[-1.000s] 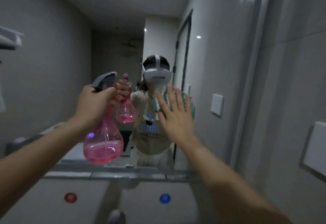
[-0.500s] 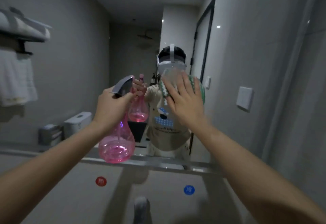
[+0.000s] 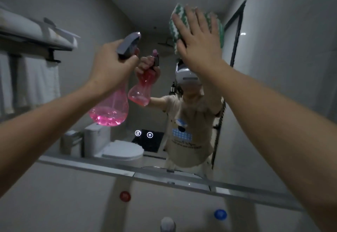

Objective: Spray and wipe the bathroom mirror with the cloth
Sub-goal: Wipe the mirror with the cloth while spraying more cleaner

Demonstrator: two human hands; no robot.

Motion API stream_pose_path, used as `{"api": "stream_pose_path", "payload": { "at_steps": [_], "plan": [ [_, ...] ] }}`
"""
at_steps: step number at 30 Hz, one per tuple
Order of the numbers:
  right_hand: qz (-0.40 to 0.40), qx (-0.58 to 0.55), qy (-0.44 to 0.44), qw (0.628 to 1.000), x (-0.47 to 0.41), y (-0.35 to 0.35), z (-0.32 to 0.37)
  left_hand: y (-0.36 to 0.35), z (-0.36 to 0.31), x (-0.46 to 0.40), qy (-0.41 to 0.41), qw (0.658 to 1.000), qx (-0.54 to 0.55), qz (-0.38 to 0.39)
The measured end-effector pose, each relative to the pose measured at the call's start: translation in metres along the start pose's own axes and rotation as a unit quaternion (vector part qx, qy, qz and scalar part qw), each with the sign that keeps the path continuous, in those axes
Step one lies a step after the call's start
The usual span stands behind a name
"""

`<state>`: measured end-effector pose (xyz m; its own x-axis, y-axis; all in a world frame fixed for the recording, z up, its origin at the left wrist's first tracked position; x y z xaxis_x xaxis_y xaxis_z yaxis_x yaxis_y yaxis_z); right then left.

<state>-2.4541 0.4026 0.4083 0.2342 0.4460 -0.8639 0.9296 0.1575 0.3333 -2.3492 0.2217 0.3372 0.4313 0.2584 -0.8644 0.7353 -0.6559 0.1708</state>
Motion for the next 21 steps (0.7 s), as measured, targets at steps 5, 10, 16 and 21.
{"api": "stream_pose_path", "payload": {
  "at_steps": [5, 10, 16, 21],
  "plan": [
    [0.012, 0.019, 0.068, 0.997, 0.073, -0.032, 0.037, -0.017, 0.024, 0.048, 0.085, 0.995, 0.055, 0.025],
    [0.02, 0.015, 0.099, 0.995, 0.158, -0.061, 0.071, -0.029, 0.045, 0.097, 0.154, 0.984, 0.063, 0.056],
    [0.073, 0.027, 0.157, 0.985, 0.246, -0.066, 0.056, -0.03, 0.034, 0.139, 0.159, 0.981, 0.056, 0.09],
    [0.092, 0.057, 0.171, 0.979, 0.272, -0.051, -0.013, -0.047, 0.004, 0.133, 0.146, 0.982, 0.073, 0.093]
  ]
}}
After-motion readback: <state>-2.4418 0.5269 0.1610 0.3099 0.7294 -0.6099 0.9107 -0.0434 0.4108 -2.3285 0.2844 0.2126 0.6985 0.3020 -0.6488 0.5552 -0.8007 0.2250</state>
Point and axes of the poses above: each hand's wrist, its own x-axis away from the middle knuckle, its own y-axis out of the back of the hand, z = x × y, the point moved 4 cm from there along -x, towards the middle knuckle, and after that the axes turned 4 degrees about -x, right-handed, at the moved point
